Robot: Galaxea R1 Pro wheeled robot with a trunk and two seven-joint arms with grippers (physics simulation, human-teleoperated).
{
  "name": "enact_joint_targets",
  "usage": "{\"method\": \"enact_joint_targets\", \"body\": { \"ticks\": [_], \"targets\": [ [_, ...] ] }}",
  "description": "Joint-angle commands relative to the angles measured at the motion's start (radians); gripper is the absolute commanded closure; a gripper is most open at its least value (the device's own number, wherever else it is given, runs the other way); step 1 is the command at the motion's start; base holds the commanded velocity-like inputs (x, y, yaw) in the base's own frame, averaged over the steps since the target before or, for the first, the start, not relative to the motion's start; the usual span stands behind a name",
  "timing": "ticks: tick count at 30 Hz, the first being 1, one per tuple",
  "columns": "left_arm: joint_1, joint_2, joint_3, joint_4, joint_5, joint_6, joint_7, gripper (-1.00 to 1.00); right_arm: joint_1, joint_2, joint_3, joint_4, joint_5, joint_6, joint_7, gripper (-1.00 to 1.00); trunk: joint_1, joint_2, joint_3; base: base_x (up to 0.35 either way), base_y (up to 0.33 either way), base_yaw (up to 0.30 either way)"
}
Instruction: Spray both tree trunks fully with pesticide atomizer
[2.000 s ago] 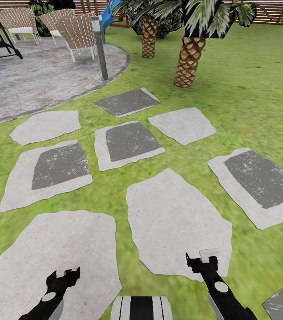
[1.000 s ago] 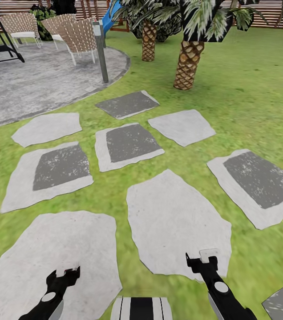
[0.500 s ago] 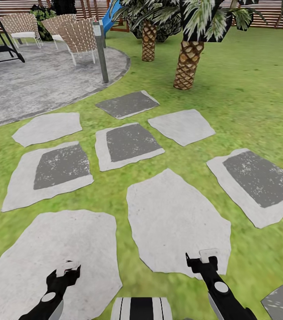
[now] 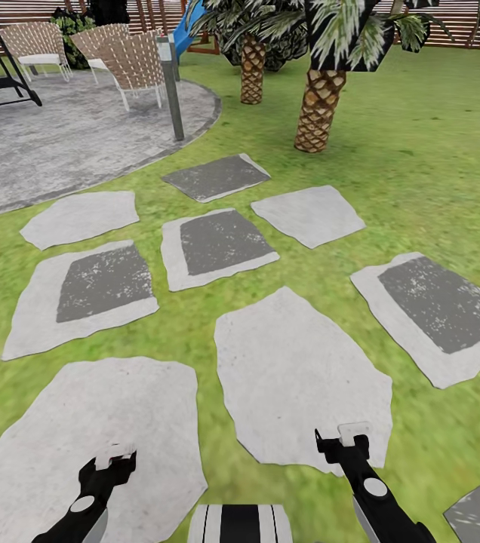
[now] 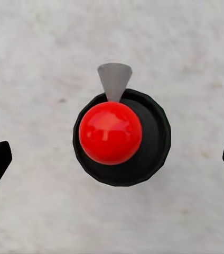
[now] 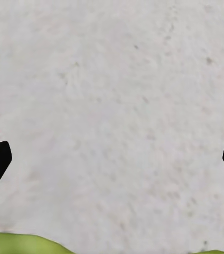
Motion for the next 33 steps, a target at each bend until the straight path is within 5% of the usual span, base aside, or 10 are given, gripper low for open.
{"method": "enact_joint_targets", "body": {
  "ticks": [1, 21, 22, 33],
  "targets": [
    [0.000, 0.000, 0.000, 0.000, 0.000, 0.000, 0.000, -1.00, 0.000, 0.000, 0.000, 0.001, 0.000, 0.000, 0.000, -1.00, 0.000, 0.000, 0.000, 0.017, 0.000, 0.000],
    [0.000, 0.001, 0.001, 0.000, 0.000, 0.000, 0.000, -1.00, 0.000, 0.000, 0.000, 0.002, 0.000, 0.000, 0.000, -1.00, 0.000, 0.000, 0.000, 0.011, 0.000, 0.000],
    [0.000, 0.001, 0.001, 0.000, 0.001, 0.000, 0.000, 1.00, 0.000, 0.000, 0.000, 0.002, 0.000, 0.000, 0.000, -1.00, 0.000, 0.000, 0.000, 0.000, 0.000, 0.000],
    [0.000, 0.000, 0.000, -0.001, 0.002, -0.001, 0.000, 1.00, 0.000, 0.000, 0.000, 0.002, 0.000, 0.000, 0.000, -1.00, 0.000, 0.000, 0.000, 0.000, 0.000, 0.000]
  ]
}}
